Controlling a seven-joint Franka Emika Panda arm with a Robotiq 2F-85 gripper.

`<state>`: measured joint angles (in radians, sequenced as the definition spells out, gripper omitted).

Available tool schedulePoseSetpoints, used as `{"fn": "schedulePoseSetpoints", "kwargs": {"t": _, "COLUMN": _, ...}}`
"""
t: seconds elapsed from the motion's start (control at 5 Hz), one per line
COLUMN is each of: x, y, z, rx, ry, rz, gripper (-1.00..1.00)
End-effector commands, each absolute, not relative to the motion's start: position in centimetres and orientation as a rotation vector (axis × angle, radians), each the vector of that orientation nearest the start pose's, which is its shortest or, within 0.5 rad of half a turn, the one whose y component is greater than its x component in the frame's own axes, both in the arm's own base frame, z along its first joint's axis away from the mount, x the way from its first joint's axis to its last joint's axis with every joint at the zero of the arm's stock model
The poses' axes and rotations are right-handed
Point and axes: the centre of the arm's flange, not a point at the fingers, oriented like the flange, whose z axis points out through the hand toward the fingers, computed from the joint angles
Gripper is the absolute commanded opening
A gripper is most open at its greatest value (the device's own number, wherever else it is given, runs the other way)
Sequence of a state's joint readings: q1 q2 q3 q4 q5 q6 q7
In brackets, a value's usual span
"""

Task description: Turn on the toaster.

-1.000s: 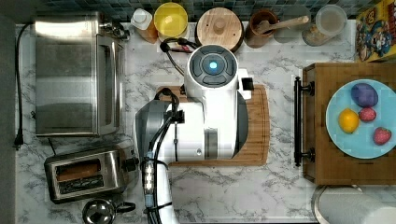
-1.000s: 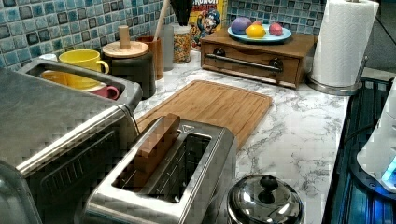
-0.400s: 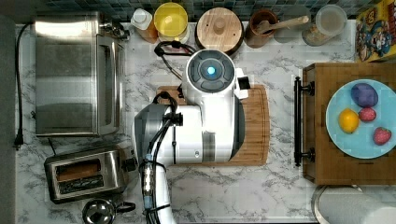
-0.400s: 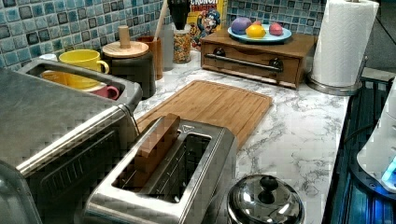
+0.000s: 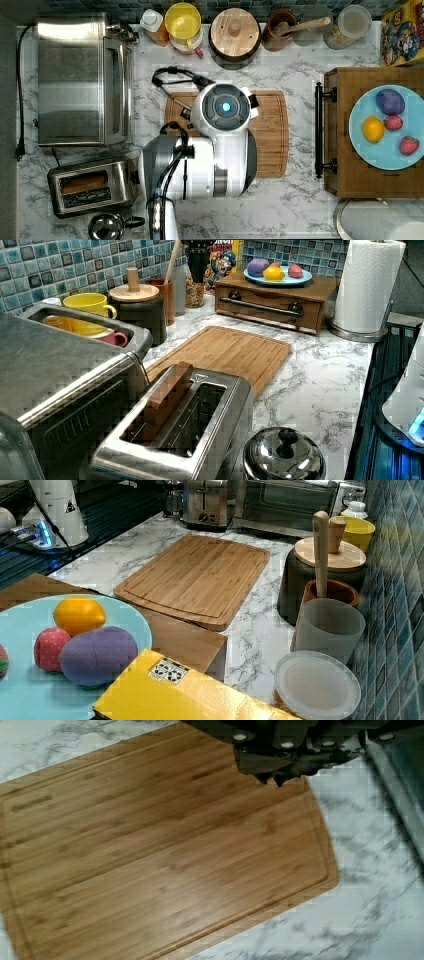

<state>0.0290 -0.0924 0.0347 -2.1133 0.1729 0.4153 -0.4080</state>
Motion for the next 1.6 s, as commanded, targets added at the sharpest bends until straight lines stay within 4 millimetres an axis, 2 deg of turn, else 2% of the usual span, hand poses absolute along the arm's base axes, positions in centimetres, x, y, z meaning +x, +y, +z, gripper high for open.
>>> {"fn": "schedulePoseSetpoints", "kwargs": {"t": 0.2, "x": 45.6, "y": 15.0, "z": 46.2, "rx": -2.910, "ry": 0.051, "rz": 0.067, "gripper": -1.00}}
{"fn": "schedulePoseSetpoints", "kwargs": {"t": 0.6, "x": 42.7, "y": 17.8, "z": 43.0, "rx": -2.895, "ry": -0.085, "rz": 0.191, "gripper": -1.00}}
{"fn": "schedulePoseSetpoints", "kwargs": {"t": 0.8, "x": 41.6, "y": 18.4, "z": 41.1, "rx": -2.910, "ry": -0.126, "rz": 0.238, "gripper": -1.00}}
{"fn": "schedulePoseSetpoints", "kwargs": {"t": 1.0, "x": 41.5, "y": 18.8, "z": 39.3, "rx": -2.909, "ry": -0.159, "rz": 0.268, "gripper": -1.00}}
{"fn": "schedulePoseSetpoints", "kwargs": {"t": 1.2, "x": 41.9, "y": 18.6, "z": 39.1, "rx": -2.880, "ry": -0.177, "rz": 0.251, "gripper": -1.00}}
{"fn": "schedulePoseSetpoints", "kwargs": {"t": 1.4, "x": 41.4, "y": 18.7, "z": 39.1, "rx": -2.821, "ry": -0.237, "rz": 0.186, "gripper": -1.00}}
{"fn": "schedulePoseSetpoints", "kwargs": {"t": 1.6, "x": 41.1, "y": 20.2, "z": 38.0, "rx": -2.800, "ry": -0.313, "rz": 0.172, "gripper": -1.00}}
